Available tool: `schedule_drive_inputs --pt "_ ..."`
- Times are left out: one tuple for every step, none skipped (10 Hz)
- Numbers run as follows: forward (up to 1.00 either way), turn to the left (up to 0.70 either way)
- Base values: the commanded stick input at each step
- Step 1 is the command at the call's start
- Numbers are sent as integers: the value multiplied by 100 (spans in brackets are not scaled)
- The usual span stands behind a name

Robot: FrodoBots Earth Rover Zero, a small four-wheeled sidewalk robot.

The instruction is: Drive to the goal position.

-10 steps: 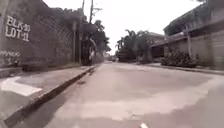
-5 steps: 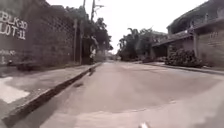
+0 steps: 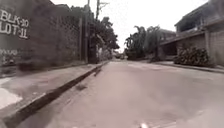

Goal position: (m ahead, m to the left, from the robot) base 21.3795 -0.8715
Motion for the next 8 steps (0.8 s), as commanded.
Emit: schedule_drive_inputs --pt "70 2" --pt "70 1" --pt "70 0" --pt "70 0" --pt "70 0" --pt "70 0" --pt "70 0" --pt "70 0"
